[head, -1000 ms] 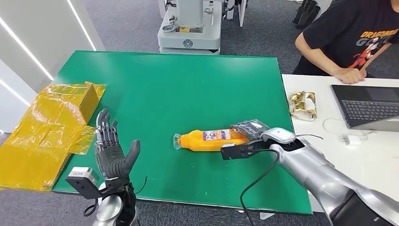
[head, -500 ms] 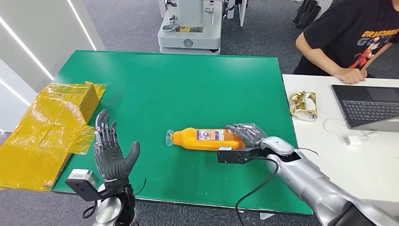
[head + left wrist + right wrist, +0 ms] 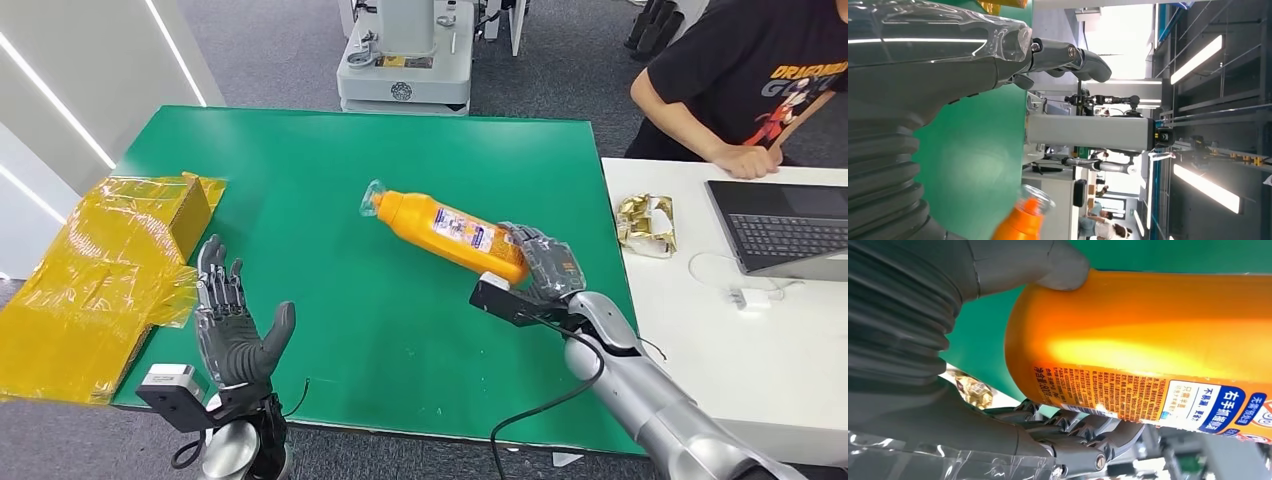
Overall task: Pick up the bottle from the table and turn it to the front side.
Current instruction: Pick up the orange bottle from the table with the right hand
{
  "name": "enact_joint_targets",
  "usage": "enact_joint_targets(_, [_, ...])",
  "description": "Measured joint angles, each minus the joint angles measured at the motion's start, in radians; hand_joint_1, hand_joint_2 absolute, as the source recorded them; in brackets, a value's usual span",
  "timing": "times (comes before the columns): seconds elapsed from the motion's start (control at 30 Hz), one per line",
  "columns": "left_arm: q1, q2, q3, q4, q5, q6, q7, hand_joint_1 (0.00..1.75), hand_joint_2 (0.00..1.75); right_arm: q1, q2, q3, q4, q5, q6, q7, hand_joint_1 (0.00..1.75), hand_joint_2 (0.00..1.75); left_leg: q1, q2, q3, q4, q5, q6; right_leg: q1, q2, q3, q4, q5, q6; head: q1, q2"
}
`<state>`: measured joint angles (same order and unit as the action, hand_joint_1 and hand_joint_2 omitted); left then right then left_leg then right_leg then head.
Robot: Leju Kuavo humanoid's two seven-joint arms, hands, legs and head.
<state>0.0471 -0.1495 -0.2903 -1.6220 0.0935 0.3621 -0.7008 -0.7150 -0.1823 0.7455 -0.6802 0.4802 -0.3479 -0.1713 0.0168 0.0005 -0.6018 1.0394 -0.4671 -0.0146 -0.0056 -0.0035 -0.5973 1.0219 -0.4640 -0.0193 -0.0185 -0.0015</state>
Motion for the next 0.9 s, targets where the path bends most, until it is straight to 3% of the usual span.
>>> enact_joint_targets(0.2, [-0.013,-0.004,0.0,0.0,0.0,0.026,0.0,0.0,1.75,0.13,0.003,-0.119,-0.091,-0.044,-0.144,-0.093,1.75,1.75,0.0,0.0,-0.001,0.0,-0.001,0.001,0.0,0.0,0.0,0.0,0.0,0.0,0.0,0.0])
enact_joint_targets(0.4, [-0.027,-0.006,0.0,0.0,0.015,0.02,0.001,0.0,1.75,0.207,0.008,-0.177,-0.157,-0.057,-0.18,-0.132,1.75,1.75,0.0,0.0,-0.001,0.0,-0.001,0.001,0.0,0.0,-0.001,0.0,0.0,0.0,0.0,0.0])
enact_joint_targets(0.77, [-0.115,0.009,-0.066,0.074,0.271,-0.374,0.134,0.0,1.75,0.299,0.038,-0.18,-0.246,0.027,-0.246,-0.27,1.75,1.75,0.0,0.0,-0.001,0.0,-0.001,0.001,0.0,0.0,-0.001,0.0,0.0,0.0,0.0,0.0])
enact_joint_targets(0.9, [-0.153,0.011,-0.097,0.123,0.292,-0.442,0.15,0.0,1.75,0.31,0.049,-0.164,-0.264,0.078,-0.254,-0.295,1.75,1.75,0.0,0.0,-0.001,0.0,-0.001,0.001,0.0,0.0,-0.001,0.0,0.0,0.0,0.0,0.0])
